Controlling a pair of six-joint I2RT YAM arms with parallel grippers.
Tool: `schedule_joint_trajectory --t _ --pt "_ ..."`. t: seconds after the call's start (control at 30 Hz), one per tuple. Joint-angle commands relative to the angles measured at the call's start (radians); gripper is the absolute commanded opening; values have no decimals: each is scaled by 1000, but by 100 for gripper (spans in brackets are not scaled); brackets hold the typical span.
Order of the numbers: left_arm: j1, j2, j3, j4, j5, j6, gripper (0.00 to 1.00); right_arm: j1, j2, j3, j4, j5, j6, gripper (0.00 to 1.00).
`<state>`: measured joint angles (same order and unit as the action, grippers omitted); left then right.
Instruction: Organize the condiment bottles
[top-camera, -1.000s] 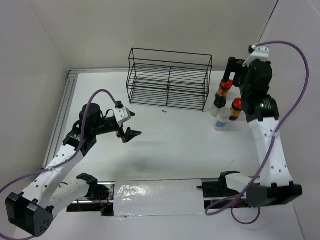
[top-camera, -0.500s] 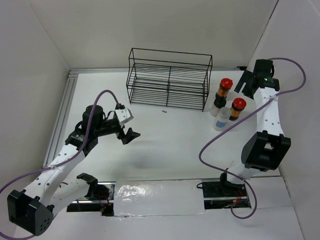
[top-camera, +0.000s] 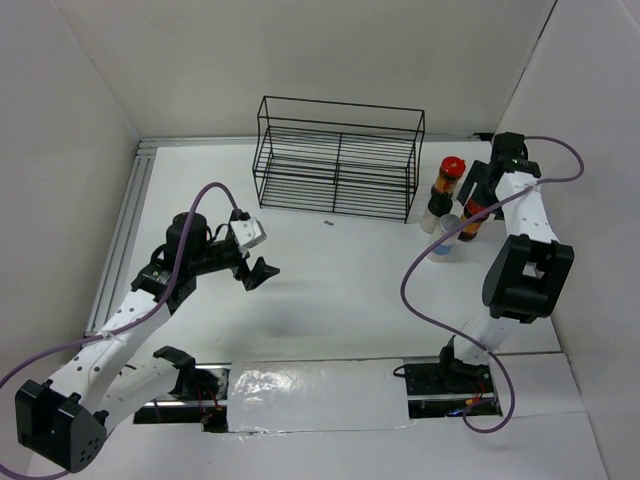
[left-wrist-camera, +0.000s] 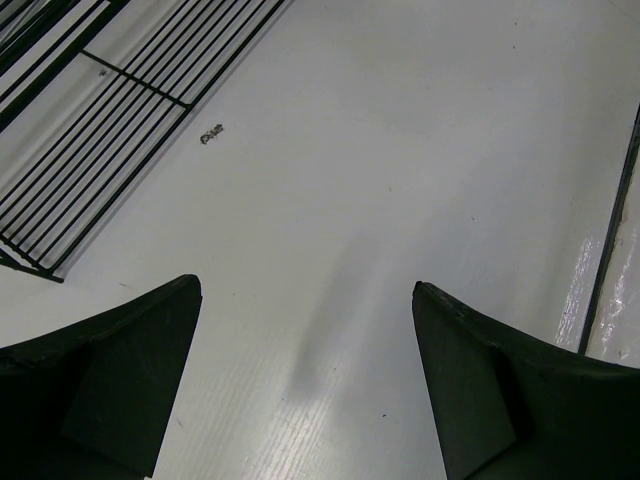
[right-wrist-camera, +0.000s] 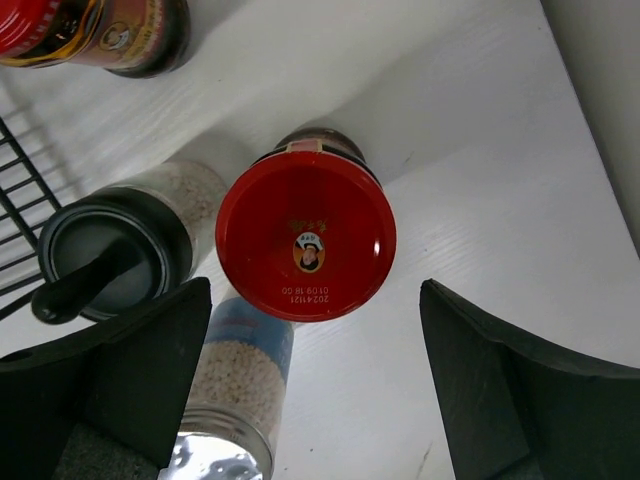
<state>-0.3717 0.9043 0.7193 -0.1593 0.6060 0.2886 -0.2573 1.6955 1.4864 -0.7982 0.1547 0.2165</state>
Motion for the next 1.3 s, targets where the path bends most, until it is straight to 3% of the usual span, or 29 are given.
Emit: schedule_joint_trajectory --t 0.0,0.4,0.5,0.53,0.6,0.63,0.73,0.9,0.93,1.27 --pt "-1 -13 -1 23 3 9 99 9 10 -6 68 39 4 90" --pt "2 -7 2 14 -11 20 99 24 56 -67 139 59 18 81" --pt "4 -4 0 12 -8 18 99 26 59 -66 152 62 12 71" --pt "2 -4 0 12 -8 18 99 26 56 -64 155 66 12 61" --pt "4 -2 3 12 -8 17 99 29 46 -69 165 71 4 51" --pt "4 -4 5 10 -9 18 99 30 35 -71 171 75 3 41" --pt "4 -1 6 7 -9 23 99 38 6 -52 162 115 -9 26" --pt "4 -1 5 10 -3 26 99 43 -51 14 134 189 -45 12" --pt "4 -1 5 10 -5 27 99 44 -68 50 120 218 -58 3" --pt "4 -10 0 10 -15 18 99 131 -166 337 44 394 -129 0"
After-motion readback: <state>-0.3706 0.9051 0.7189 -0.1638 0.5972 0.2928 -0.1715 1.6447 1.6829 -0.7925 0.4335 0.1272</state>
